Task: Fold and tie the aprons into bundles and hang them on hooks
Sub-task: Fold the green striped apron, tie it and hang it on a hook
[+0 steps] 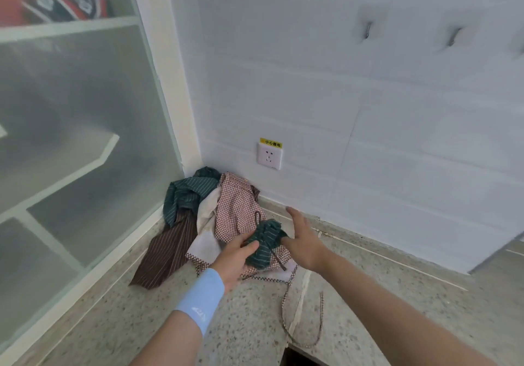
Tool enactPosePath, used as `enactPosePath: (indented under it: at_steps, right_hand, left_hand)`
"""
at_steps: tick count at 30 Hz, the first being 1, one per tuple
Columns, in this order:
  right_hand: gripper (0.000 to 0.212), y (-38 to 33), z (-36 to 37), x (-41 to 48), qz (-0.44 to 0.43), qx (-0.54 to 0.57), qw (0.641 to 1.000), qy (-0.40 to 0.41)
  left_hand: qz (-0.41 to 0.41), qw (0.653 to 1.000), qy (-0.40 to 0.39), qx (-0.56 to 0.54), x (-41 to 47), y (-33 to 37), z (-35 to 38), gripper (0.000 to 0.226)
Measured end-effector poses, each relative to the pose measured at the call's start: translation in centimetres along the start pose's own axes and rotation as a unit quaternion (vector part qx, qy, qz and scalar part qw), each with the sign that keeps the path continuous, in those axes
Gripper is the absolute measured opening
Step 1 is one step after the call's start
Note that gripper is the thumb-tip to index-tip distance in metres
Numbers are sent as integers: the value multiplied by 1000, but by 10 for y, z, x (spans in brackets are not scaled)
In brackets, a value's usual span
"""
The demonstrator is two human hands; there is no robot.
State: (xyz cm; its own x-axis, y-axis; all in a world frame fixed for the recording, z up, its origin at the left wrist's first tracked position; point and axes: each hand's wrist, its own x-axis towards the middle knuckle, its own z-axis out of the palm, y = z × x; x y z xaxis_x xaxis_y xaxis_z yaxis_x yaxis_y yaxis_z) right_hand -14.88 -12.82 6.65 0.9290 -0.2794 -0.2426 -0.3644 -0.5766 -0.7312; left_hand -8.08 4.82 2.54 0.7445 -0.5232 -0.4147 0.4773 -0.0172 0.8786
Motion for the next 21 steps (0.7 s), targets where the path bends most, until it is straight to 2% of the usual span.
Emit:
enactPosePath:
  at_steps: [2,6,10,14,17,21]
  right_hand:
    - [71,-15,-37,-6,-78,-97,991,43]
    - [46,-47,-100,-22,-141,-165,972,92]
    - [31,-73,-147,-36,-144,-45,981,120]
    - [24,-95,-189,-37,-155,35,961,226]
    - [24,-114,-218,-27,-147,116,943,274]
    - [27,-140,-252,-9,-153,148,929,304]
  left_hand:
    - [35,997,-44,49,-3,33,19,27]
    - [97,979,-108,143,-6,93,53,27]
    - [153,952,-142,225,-12,149,91,27]
    - [200,947,-141,207,-12,202,131,28]
    - [227,947,-117,194,-10,240,163,26]
    - [272,945,-60,171,-2,285,202,21]
